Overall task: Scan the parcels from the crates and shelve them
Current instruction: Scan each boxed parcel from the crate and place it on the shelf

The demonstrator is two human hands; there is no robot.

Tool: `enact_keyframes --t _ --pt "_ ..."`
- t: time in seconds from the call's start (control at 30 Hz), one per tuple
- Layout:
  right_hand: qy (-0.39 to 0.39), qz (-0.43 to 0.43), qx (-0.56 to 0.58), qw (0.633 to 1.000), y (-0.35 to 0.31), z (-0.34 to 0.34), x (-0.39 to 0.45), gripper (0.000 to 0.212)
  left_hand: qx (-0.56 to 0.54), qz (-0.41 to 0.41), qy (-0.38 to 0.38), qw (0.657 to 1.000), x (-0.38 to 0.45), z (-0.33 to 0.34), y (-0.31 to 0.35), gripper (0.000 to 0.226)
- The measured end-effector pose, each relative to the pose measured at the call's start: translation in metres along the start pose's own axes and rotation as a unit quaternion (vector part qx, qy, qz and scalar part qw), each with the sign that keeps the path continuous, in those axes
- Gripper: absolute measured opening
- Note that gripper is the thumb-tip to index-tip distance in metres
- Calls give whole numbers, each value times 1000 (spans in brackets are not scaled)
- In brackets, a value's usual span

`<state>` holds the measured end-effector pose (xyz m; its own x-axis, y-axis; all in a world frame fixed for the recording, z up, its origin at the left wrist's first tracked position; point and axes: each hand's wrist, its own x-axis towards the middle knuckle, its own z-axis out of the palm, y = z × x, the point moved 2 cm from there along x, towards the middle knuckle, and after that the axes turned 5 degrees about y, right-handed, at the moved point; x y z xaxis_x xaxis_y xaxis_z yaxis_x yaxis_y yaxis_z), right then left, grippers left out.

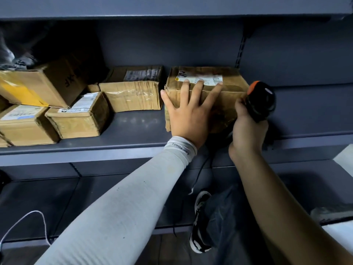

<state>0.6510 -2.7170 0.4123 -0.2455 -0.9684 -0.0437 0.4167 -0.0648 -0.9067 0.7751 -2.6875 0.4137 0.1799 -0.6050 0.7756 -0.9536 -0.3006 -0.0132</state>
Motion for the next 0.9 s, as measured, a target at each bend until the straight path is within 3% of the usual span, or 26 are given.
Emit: enact_keyframes --t 0.3,0.57,0.77,0.9 --pt "-137 113 -99 979 0 35 31 56 28 12 -50 998 28 32 -28 94" --pt "-197 144 -132 961 1 63 57 26 50 9 -60 997 47 53 -44 103" --pt "-209 164 -134 955 6 73 69 29 38 7 -57 998 53 63 -48 105" --pt "-199 161 -134 957 10 74 72 46 42 10 -56 997 54 67 -49 106"
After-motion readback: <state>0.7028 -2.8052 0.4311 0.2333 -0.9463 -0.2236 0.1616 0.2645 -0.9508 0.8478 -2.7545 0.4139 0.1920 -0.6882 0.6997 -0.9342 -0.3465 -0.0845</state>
